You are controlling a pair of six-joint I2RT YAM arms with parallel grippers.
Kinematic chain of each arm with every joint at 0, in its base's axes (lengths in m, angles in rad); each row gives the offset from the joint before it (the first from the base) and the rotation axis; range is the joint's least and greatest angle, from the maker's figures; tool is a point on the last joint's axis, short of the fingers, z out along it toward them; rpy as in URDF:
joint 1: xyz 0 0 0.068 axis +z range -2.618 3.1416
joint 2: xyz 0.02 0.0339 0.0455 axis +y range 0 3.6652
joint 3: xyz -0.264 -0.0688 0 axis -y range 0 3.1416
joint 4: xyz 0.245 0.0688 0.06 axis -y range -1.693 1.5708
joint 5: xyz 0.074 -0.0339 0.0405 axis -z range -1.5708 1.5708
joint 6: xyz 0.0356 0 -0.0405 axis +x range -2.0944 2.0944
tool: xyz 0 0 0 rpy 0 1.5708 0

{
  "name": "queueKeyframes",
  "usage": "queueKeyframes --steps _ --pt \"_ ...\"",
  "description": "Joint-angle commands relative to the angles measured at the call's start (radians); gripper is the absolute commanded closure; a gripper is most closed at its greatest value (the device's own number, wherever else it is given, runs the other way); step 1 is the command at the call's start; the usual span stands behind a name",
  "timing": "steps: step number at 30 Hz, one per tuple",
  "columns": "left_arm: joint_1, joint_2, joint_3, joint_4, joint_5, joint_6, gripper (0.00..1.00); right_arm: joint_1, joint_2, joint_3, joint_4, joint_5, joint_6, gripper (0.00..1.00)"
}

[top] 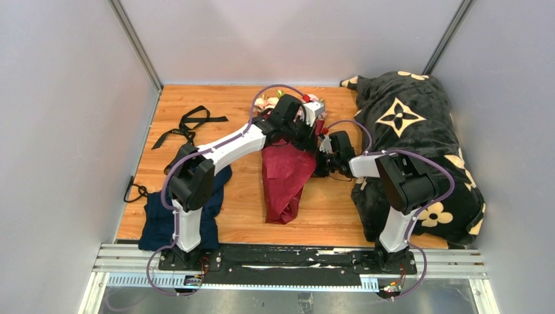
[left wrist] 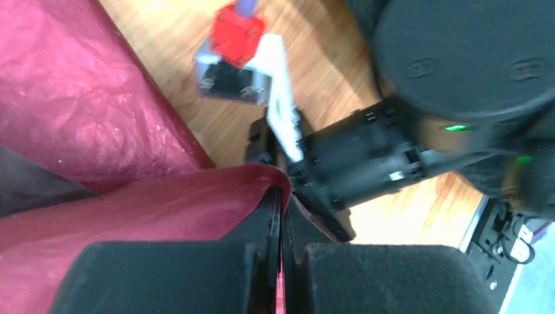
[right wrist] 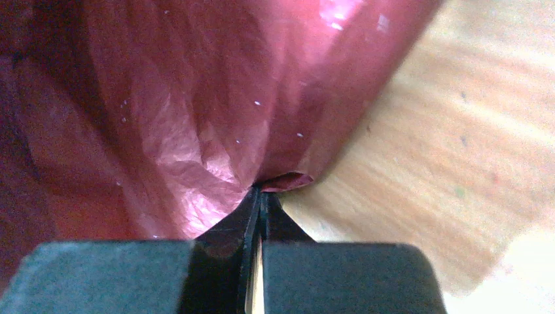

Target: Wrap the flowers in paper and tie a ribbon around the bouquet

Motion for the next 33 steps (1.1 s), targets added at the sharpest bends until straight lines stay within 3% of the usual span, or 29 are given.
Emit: queueKeyframes --steps 1,5,8,12,16,19,23,26,33 --pt "0.011 0.125 -0.003 0.004 -0.052 -0.016 1.00 0.016 -0.086 -0.092 0.031 0.064 0.096 1.00" --pt "0.019 0.180 0.006 0.017 -0.100 -0.003 1.00 0.019 -0.180 -0.176 0.020 0.164 0.157 1.00" --pt "0.019 0.226 0.016 0.022 -0.104 0.013 1.00 0.045 -0.277 -0.226 -0.012 0.250 0.180 0.94" --pt "0.019 0.275 0.042 -0.005 -0.108 0.026 1.00 0.059 -0.397 -0.227 -0.190 0.348 0.149 0.88" --pt "0.019 0.273 0.022 0.001 -0.113 0.042 1.00 0.053 -0.547 -0.206 -0.423 0.495 0.061 0.69" --pt "0.019 0.269 0.020 -0.001 -0.106 0.045 1.00 0.053 -0.598 -0.181 -0.413 0.501 -0.045 0.52" --pt "0.019 0.258 0.018 -0.002 -0.101 0.043 1.00 0.050 -0.522 -0.118 -0.324 0.391 -0.137 0.42" --pt "0.019 0.249 0.014 0.001 -0.100 0.041 1.00 0.050 -0.393 -0.027 -0.329 0.318 -0.184 0.41" --pt "0.019 0.230 0.008 -0.004 -0.099 0.047 1.00 0.050 -0.156 0.093 -0.330 0.272 -0.247 0.54"
